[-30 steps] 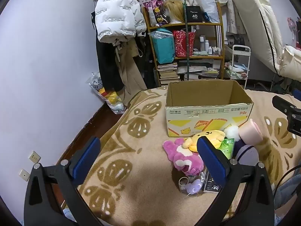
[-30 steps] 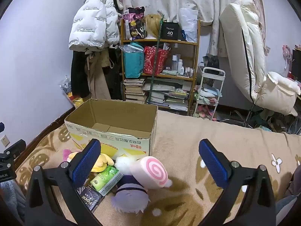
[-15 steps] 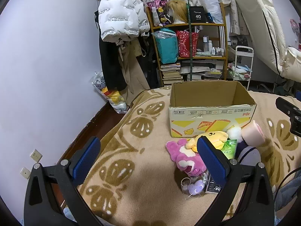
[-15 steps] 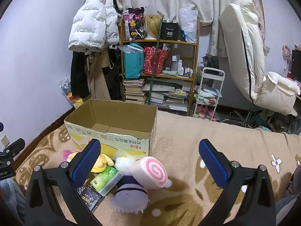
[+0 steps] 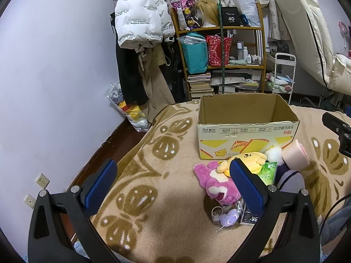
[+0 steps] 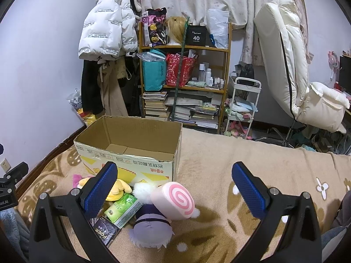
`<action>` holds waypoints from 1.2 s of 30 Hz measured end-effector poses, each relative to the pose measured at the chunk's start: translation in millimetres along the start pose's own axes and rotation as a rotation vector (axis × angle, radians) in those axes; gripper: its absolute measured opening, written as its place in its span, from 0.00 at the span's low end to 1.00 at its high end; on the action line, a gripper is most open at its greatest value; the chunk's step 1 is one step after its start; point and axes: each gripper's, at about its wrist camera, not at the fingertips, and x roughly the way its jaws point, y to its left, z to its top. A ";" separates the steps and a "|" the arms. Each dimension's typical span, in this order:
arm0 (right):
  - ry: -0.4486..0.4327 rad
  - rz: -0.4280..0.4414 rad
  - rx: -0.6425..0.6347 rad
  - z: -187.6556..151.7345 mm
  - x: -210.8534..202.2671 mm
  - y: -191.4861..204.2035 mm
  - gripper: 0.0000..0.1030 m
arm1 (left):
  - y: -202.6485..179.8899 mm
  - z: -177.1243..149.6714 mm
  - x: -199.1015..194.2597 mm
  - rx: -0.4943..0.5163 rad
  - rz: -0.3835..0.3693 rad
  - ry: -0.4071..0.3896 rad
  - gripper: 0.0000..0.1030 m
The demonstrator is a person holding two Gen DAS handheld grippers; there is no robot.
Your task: Organize soft objects
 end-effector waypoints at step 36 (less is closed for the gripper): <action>0.004 -0.003 -0.001 -0.2 0.4 1.6 1.00 | 0.3 -3.4 -0.5 0.001 0.002 -0.006 0.98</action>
